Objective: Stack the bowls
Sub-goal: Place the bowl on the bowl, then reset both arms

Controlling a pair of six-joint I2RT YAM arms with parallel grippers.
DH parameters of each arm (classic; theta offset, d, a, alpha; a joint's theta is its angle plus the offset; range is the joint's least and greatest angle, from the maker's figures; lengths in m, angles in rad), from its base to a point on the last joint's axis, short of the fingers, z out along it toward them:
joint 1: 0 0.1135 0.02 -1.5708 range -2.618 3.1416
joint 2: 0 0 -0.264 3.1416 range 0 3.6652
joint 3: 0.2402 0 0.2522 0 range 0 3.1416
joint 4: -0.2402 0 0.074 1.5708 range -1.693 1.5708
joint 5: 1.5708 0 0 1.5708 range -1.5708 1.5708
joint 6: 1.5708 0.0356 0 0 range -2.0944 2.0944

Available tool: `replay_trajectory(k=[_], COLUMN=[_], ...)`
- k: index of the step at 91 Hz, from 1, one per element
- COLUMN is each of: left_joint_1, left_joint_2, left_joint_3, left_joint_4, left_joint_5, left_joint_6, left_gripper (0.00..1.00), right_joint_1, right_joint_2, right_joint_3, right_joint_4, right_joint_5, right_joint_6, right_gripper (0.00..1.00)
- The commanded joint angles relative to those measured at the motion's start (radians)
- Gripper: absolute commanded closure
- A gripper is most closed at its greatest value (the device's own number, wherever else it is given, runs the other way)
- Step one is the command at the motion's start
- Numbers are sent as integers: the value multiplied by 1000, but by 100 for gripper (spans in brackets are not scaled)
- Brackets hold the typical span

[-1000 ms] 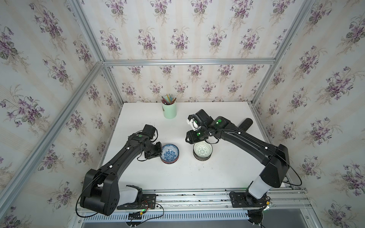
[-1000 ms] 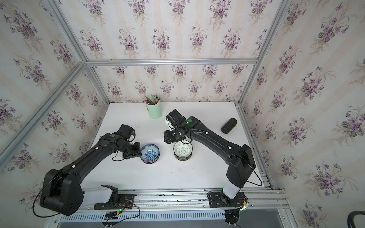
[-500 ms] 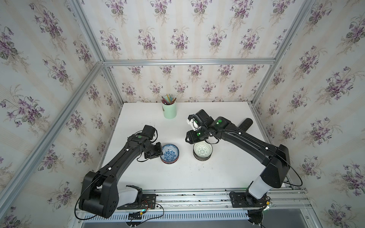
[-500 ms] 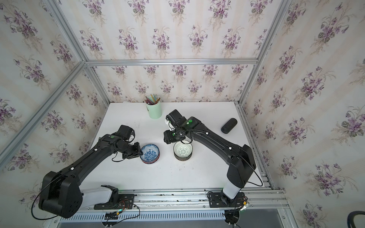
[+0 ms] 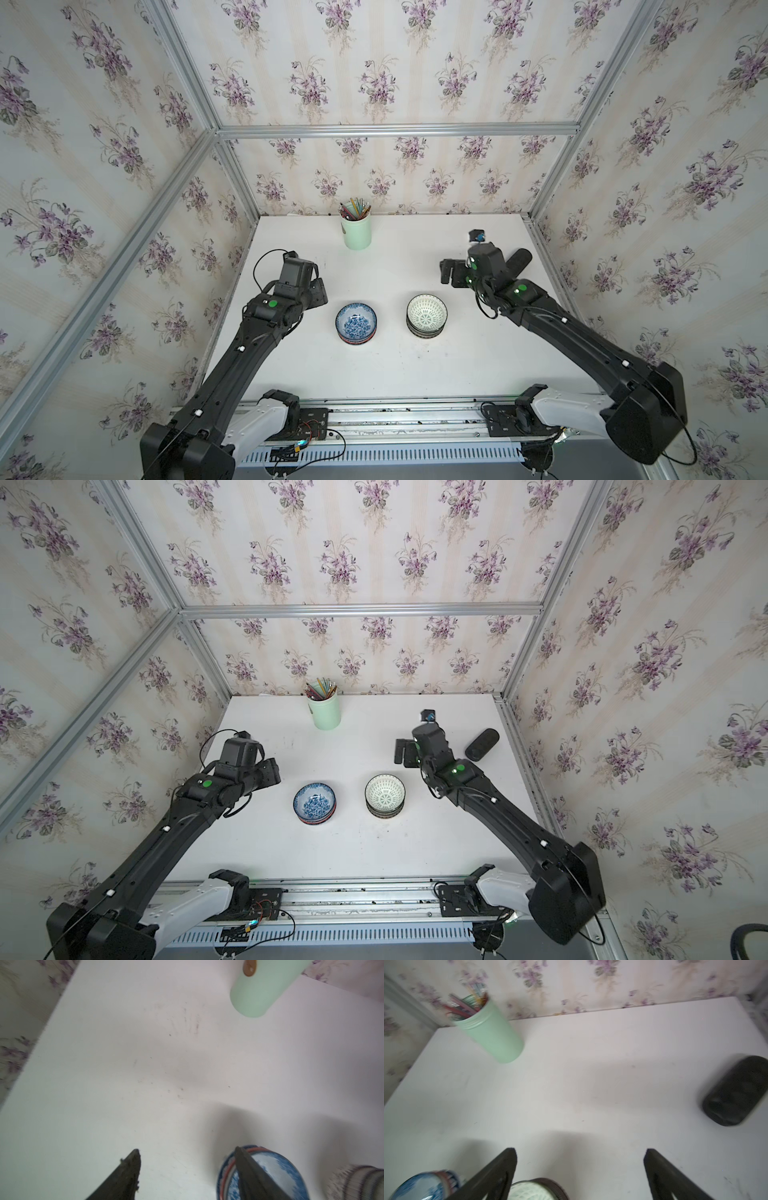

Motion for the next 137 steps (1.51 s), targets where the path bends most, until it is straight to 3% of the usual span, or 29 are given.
replay_trajectory(k=[1,10,15,25,30,38,44,49,54,57,60,64,67,71,77,81,86,91,97,102,137], left_joint_1=[9,26,46,100,112,140,206,208,209,209,210,204,204,207,220,235,239,239,239,239,237], left_joint_2=[30,135,212,329,352,406,464,455,434,440,471,533,517,488,500,503,502,503,499,501,501], left_joint_3=[-119,-200,-233,-334,-322,-352,-397,-381,-392,-430,-488,-557,-574,-541,-453,-469,-470,-472,-474,-475,-475], left_joint_4=[396,589,691,1011,1025,1209,1364,1288,1287,1358,1513,1736,1709,1596,1470,1501,1504,1505,1507,1510,1509], left_joint_5=[-311,-351,-365,-277,-248,-206,-81,-41,11,41,79,108,106,86,59,88,89,89,89,89,89], left_joint_6=[159,217,244,335,372,442,431,423,434,439,475,509,491,470,452,440,439,440,440,441,440], left_gripper=[12,12,13,14,14,13,14,15,15,15,15,14,14,15,11,7,6,5,4,4,4], right_joint_1=[-83,-97,-115,-200,-213,-233,-254,-296,-318,-349,-374,-401,-421,-440,-449,-451,-451,-451,-451,-450,-449], right_joint_2=[-82,-90,-39,138,160,217,282,360,312,313,330,310,328,397,348,390,350,384,347,374,367], right_joint_3=[-264,-493,-569,-608,-585,-635,-635,-659,-625,-637,-646,-621,-627,-677,-644,-666,-640,-668,-649,-665,-655], right_joint_4=[528,881,1043,1128,1113,1354,1462,1625,1441,1464,1524,1407,1427,1632,1473,1591,1461,1581,1484,1564,1535], right_joint_5=[271,448,480,446,405,351,325,274,232,170,111,30,-21,-44,-62,-62,-63,-63,-70,-79,-81], right_joint_6=[-120,-295,-375,-310,-314,-379,-414,-424,-366,-356,-347,-326,-315,-323,-294,-313,-293,-310,-299,-318,-314], right_gripper=[2,7,6,3,2,1,0,0,1,3,3,3,3,1,0,0,0,0,0,0,0])
